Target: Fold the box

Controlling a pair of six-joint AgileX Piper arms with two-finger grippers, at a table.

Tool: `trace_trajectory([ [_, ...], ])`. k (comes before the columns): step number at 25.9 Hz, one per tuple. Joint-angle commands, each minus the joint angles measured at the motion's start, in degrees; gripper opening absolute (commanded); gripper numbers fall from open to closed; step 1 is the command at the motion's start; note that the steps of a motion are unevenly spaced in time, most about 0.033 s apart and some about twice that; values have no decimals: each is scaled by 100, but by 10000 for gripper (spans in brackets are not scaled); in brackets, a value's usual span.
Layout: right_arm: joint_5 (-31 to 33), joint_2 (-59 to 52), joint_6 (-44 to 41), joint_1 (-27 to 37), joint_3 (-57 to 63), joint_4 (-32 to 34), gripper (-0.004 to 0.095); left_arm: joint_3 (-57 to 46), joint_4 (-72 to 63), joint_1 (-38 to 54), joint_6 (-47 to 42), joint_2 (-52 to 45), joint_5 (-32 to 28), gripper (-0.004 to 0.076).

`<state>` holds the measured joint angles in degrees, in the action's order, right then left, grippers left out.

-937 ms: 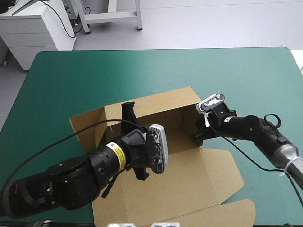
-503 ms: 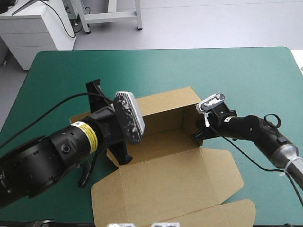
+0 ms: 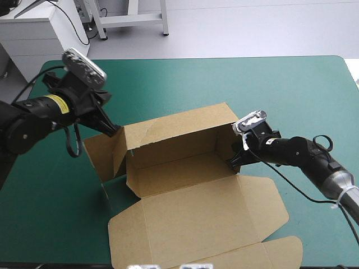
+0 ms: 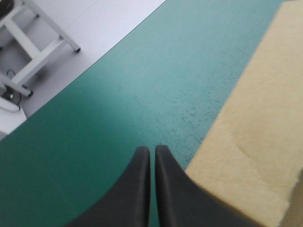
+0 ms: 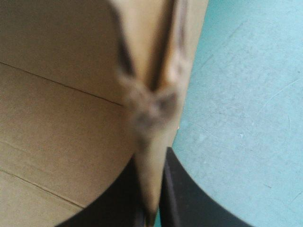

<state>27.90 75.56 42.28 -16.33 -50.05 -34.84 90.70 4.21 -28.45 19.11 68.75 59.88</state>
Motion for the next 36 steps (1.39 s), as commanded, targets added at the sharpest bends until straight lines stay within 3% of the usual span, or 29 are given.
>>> trace_trajectory([
  [1, -94, -162, 43, -11, -203, -140, -18, 185, -813, 1054, 110, -132, -236, 17],
  [7, -94, -162, 25, -11, -203, -34, -18, -121, -1881, 2787, 226, -132, -19, 14],
  [13, -69, -186, -263, -11, -203, 6, -18, -640, -1981, 2853, 226, -132, -257, 14],
  [19, 12, -507, -1194, -11, -256, 592, -18, -640, -1970, 2853, 226, -132, -282, 6],
  [28, 1810, -559, -3331, -11, -1423, 2330, -18, -640, -1984, 2853, 226, -132, -483, -9],
  [36, 3125, -440, -3617, -11, -1872, 2553, -18, -640, -1984, 2853, 481, -132, -511, -9],
])
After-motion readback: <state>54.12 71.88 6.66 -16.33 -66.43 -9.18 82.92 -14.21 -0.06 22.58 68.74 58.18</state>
